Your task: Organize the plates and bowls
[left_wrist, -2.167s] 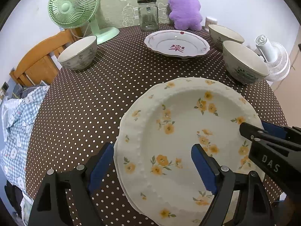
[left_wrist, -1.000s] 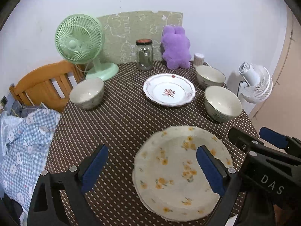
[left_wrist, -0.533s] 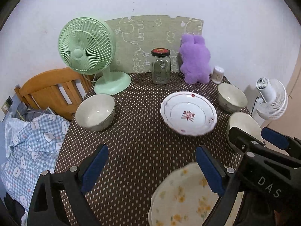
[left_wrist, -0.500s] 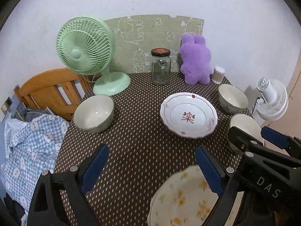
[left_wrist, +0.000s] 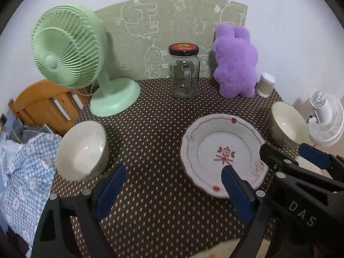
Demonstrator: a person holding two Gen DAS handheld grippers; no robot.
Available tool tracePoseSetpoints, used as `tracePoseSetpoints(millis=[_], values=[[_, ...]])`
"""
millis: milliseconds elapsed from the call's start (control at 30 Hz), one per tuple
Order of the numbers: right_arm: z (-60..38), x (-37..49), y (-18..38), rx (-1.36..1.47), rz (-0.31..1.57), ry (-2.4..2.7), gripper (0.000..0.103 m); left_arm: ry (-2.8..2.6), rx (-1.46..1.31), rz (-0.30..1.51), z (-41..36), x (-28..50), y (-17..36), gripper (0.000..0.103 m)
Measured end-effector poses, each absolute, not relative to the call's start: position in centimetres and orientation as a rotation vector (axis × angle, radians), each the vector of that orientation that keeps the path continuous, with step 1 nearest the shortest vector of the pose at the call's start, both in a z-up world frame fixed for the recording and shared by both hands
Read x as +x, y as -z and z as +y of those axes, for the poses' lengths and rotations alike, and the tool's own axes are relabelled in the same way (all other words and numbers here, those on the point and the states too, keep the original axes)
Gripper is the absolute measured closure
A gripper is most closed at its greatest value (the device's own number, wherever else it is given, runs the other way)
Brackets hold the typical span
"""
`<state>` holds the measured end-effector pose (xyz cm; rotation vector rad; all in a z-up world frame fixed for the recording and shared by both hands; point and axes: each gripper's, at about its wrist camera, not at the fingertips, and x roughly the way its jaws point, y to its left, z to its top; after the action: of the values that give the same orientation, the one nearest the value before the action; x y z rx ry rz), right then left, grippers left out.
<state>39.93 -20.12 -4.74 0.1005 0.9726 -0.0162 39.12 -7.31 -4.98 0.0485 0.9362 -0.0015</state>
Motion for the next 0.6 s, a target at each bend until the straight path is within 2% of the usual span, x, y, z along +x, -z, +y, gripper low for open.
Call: tracePoseSetpoints(millis=[600], values=[[-22.1, 47.6, 10.8, 0.128, 1.090, 0.090, 0.027, 0.014, 0.080, 1.017, -9.2, 46.2, 10.3, 0.015]])
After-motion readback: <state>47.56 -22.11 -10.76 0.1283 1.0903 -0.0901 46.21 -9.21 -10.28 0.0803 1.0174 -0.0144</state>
